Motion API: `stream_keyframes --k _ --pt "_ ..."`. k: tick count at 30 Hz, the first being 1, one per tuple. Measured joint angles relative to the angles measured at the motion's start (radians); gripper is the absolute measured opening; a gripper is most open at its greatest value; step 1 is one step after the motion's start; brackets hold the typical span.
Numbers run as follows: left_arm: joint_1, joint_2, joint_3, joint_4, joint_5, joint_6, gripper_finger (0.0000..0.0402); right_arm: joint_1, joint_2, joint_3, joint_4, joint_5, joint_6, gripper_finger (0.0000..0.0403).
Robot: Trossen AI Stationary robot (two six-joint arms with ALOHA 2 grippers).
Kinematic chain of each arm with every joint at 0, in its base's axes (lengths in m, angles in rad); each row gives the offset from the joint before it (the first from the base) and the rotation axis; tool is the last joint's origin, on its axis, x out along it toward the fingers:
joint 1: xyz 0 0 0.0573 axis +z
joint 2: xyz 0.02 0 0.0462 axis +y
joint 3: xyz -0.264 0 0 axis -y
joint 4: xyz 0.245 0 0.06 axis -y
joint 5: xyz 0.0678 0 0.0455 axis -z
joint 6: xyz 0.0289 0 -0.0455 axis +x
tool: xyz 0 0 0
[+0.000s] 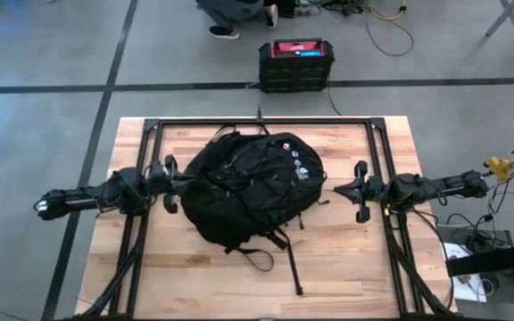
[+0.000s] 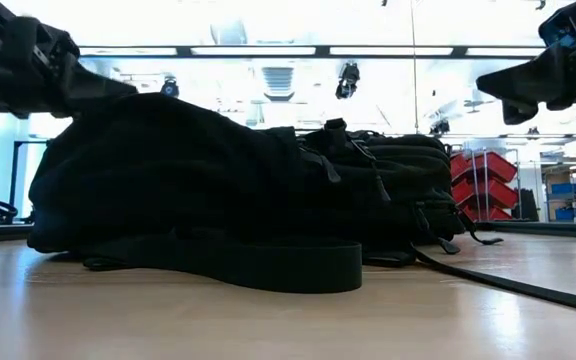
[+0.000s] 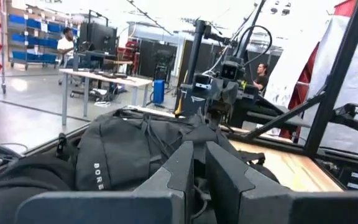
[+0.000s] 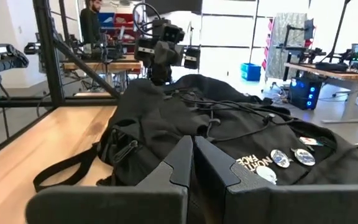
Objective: Unpack backpack
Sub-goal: Close the backpack
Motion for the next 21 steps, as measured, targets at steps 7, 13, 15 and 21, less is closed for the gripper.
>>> stream_keyframes --k 7,13,15,21 --pt "0.000 0.010 0.001 0.001 0.000 -0.036 0.0025 0.000 0.032 0.005 -0.010 0.006 0.023 0.0000" --pt "0.000 0.042 0.003 -0.004 0.002 -0.036 0.0025 0.000 0.033 0.005 -0.010 0.006 0.023 0.0000" --pt "0.000 0.053 0.003 -0.001 0.002 -0.036 0.0025 0.000 0.033 0.005 -0.010 0.006 0.023 0.0000" --pt "0.001 0.092 0.003 -0.002 0.002 -0.036 0.0025 0.000 0.033 0.005 -0.010 0.006 0.023 0.0000"
